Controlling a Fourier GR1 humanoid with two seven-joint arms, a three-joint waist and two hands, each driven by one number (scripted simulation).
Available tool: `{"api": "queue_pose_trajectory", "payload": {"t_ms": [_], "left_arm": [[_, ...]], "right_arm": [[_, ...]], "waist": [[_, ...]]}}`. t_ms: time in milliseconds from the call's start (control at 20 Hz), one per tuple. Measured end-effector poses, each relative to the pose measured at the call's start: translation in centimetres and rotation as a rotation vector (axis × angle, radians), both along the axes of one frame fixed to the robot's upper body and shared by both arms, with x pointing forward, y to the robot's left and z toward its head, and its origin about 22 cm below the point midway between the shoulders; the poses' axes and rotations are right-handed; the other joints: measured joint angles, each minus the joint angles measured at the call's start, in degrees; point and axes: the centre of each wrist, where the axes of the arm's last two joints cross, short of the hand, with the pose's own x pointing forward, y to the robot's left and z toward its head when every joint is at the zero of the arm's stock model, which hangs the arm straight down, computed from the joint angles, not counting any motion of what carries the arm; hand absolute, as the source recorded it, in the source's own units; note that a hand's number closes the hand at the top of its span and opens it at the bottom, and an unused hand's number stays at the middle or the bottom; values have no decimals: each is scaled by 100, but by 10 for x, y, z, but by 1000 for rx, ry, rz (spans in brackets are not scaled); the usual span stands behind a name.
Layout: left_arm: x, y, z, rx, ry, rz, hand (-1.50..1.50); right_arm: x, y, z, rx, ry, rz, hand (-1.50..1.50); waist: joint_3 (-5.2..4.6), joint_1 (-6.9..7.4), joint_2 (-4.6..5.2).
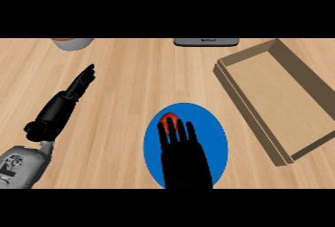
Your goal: Pick the lemon from the plate and place it in the cardboard box
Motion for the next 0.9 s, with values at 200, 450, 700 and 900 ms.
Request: {"api": "queue_pose_trajectory", "payload": {"t_ms": [200, 450, 700, 900], "left_arm": [[-5, -1, 3, 2, -1, -6, 0], [-8, 1, 0, 4, -4, 4, 0], [-11, -3, -1, 4, -7, 5, 0], [-6, 3, 1, 2, -8, 0, 0]], "right_arm": [[3, 0, -9, -38, 4, -20, -150], [9, -2, -20, -90, 15, -53, -150], [17, -8, -28, -114, 28, -77, -150], [19, -6, -35, -116, 52, -74, -150]], "waist": [[3, 10, -2], [3, 3, 2], [5, 5, 5], [5, 7, 9]]}}
